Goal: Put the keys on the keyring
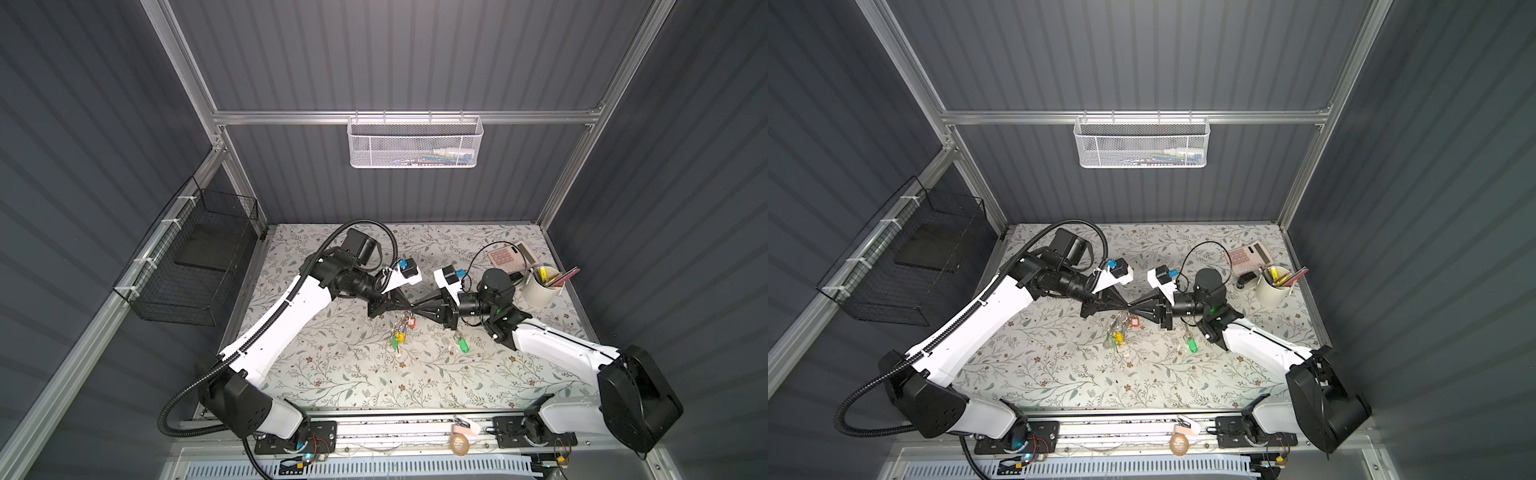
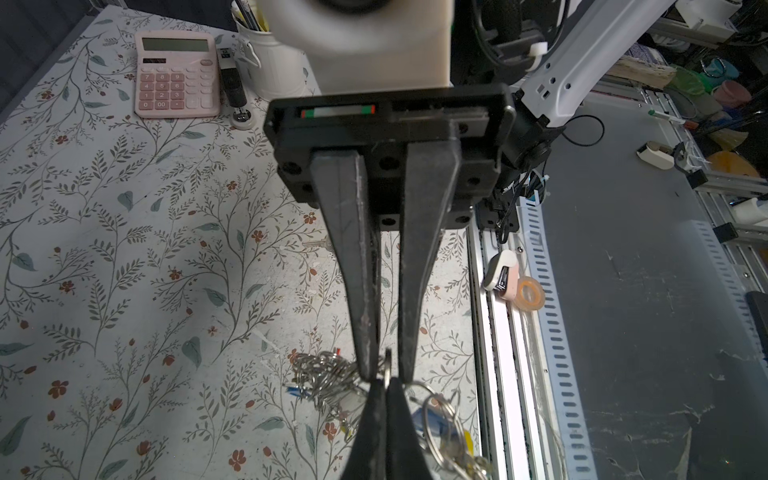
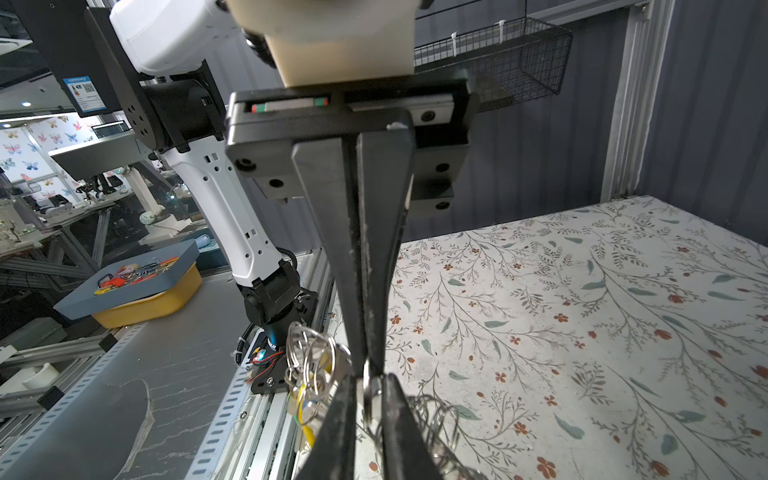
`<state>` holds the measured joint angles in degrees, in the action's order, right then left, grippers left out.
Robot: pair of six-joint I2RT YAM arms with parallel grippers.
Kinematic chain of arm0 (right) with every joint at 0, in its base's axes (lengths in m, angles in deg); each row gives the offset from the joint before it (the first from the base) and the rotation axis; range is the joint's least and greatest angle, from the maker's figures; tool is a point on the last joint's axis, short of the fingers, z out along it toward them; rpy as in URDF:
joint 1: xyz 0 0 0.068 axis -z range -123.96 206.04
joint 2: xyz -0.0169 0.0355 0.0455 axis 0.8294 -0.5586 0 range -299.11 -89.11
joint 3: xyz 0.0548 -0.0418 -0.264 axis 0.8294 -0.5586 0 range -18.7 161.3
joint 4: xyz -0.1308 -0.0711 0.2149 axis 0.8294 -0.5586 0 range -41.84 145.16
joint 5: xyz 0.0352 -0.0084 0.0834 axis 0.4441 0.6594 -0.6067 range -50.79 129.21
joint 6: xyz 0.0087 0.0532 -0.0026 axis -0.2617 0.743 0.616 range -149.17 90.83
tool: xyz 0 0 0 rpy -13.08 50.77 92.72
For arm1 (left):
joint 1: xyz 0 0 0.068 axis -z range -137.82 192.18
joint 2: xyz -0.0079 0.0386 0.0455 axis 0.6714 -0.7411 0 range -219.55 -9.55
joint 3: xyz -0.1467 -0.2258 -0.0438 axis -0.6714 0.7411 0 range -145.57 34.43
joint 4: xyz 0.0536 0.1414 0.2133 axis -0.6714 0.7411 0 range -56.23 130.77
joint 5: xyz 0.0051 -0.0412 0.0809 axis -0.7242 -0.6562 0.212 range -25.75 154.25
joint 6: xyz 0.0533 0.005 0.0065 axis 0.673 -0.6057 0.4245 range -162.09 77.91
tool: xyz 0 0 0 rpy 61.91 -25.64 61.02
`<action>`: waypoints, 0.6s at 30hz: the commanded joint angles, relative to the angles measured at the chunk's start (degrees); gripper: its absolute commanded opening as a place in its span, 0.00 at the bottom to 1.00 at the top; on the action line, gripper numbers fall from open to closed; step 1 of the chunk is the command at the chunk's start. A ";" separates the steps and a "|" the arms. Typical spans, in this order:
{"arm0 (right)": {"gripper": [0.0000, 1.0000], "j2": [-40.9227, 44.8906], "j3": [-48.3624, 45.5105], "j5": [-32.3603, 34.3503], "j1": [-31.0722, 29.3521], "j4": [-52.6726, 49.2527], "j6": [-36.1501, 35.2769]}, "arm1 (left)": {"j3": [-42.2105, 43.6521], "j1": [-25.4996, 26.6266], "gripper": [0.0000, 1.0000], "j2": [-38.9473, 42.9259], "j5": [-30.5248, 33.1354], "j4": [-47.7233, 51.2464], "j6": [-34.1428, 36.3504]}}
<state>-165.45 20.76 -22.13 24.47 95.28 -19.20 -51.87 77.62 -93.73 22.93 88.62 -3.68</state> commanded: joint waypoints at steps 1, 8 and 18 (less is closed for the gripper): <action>0.15 -0.11 1.67 0.28 -0.30 -1.21 -1.02 | -1.37 0.33 0.00 -0.34 -1.22 0.17 0.43; 0.35 3.35 0.62 3.21 0.06 -3.50 -3.62 | -0.56 0.32 0.00 0.19 -0.60 -0.37 0.32; 0.39 5.44 -0.20 3.21 0.95 -2.11 -2.08 | -0.29 0.33 0.00 0.15 -0.86 -0.56 0.05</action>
<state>-158.78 20.50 -18.64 25.93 93.27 -21.64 -51.85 77.69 -93.76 23.37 88.01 -3.70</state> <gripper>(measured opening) 0.392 0.046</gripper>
